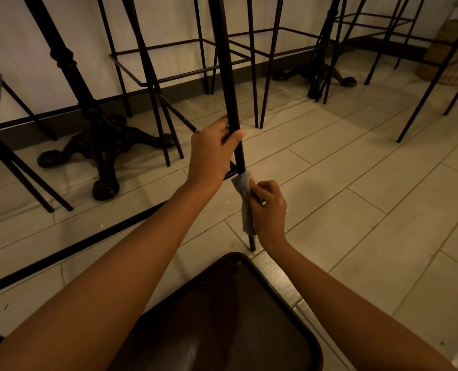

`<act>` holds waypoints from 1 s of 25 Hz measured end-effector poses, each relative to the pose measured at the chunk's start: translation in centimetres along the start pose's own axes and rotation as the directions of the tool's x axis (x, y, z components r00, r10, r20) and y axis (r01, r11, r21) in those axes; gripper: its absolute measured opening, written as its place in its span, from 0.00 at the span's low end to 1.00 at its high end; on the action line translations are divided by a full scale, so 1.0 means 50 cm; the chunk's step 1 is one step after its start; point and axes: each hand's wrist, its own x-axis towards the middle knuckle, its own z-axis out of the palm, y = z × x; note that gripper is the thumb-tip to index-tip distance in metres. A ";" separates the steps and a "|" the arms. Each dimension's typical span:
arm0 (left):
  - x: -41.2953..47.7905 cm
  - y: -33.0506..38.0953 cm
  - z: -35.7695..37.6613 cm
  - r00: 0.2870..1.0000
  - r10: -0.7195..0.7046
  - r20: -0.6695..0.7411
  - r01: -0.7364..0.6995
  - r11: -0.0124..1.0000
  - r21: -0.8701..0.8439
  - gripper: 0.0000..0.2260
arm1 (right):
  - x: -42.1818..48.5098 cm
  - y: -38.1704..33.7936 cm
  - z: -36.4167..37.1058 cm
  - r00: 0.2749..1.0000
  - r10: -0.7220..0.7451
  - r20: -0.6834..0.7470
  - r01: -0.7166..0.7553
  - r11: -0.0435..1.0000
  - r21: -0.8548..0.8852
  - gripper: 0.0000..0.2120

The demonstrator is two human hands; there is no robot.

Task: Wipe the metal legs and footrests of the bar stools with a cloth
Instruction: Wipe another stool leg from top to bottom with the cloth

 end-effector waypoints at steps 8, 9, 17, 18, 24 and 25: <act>0.000 -0.002 -0.001 1.000 -0.011 0.010 0.011 1.000 -0.017 0.14 | 0.008 0.023 -0.038 0.993 0.038 0.109 -0.032 0.998 -0.051 0.13; 0.000 -0.002 -0.001 1.000 -0.022 0.014 0.023 0.999 -0.030 0.14 | 0.016 0.022 -0.044 0.995 0.024 0.098 -0.021 0.999 -0.032 0.13; -0.006 0.000 0.002 1.000 -0.023 0.006 0.023 0.999 -0.027 0.14 | 0.001 0.036 -0.019 0.978 -0.127 0.168 0.144 0.985 -0.093 0.15; -0.006 0.000 0.002 1.000 -0.020 0.004 0.020 1.000 -0.023 0.14 | -0.002 0.042 -0.016 0.978 -0.123 0.169 0.143 0.983 -0.112 0.14; -0.005 -0.005 0.005 1.000 -0.015 -0.001 0.015 1.000 -0.014 0.13 | -0.022 0.072 -0.019 0.969 -0.115 0.218 0.161 0.965 -0.207 0.17; -0.005 -0.006 0.005 1.000 -0.017 -0.003 0.017 1.000 -0.019 0.13 | -0.025 0.078 -0.021 0.965 -0.120 0.233 0.172 0.961 -0.217 0.16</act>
